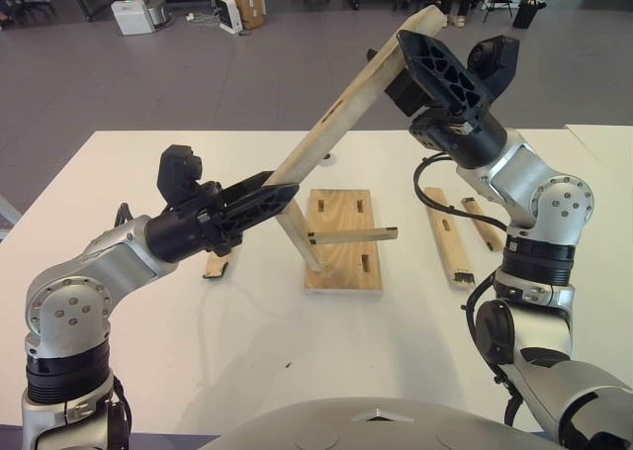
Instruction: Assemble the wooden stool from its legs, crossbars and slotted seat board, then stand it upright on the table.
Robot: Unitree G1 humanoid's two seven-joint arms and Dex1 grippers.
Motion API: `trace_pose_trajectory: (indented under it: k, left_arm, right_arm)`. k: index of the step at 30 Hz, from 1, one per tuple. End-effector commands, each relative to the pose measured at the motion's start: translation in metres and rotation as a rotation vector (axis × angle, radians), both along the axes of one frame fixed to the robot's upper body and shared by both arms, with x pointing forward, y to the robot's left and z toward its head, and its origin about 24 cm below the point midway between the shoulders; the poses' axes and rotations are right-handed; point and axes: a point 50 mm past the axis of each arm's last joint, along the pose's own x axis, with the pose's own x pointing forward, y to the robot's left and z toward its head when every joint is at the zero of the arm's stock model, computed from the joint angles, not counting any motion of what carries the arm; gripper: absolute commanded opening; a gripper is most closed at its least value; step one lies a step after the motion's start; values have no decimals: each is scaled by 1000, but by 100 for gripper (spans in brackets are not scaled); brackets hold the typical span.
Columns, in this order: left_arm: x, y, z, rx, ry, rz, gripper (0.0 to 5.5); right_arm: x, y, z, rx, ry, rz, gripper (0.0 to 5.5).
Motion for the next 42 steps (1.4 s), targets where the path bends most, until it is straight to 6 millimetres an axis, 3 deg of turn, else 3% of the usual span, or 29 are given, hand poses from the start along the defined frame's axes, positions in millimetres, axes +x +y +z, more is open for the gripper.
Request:
trace_pose_trajectory:
  k: [1,8,11,14,18,21,23,25,28,31,37,42]
  left_arm:
    - [0,0,2,2,-7,1,206]
    - [3,-1,7,-32,-28,16,206]
    - [7,1,11,-92,-38,56,206]
    - [16,12,21,-188,-63,164,283]
    - [20,36,23,-166,-100,280,353]
    - [25,47,25,-127,-148,397,394]
    - [29,39,15,-39,-149,481,394]
    - [28,17,-1,8,-115,507,394]
    - [20,-8,-17,-16,-63,507,394]
    - [18,-15,-23,-33,-36,536,394]
    - [17,-17,-24,-18,-35,534,394]
    - [17,-19,-27,-15,-24,534,394]
  right_arm:
    - [0,2,9,12,-22,11,327]
    - [0,1,8,4,-23,5,210]
    - [1,1,9,-2,-29,1,210]
    - [13,-5,9,-31,-23,-103,209]
    - [46,-51,21,3,-55,-468,208]
    - [55,-84,18,-109,-154,-675,207]
    - [54,-99,3,-280,-235,-766,207]
    - [47,-112,-11,-368,-296,-804,207]
    - [33,-122,-36,-429,-352,-676,207]
    - [17,-126,-61,-489,-402,-524,207]
    - [-8,-115,-91,-504,-407,-271,207]
    - [-12,-102,-106,-516,-427,-215,207]
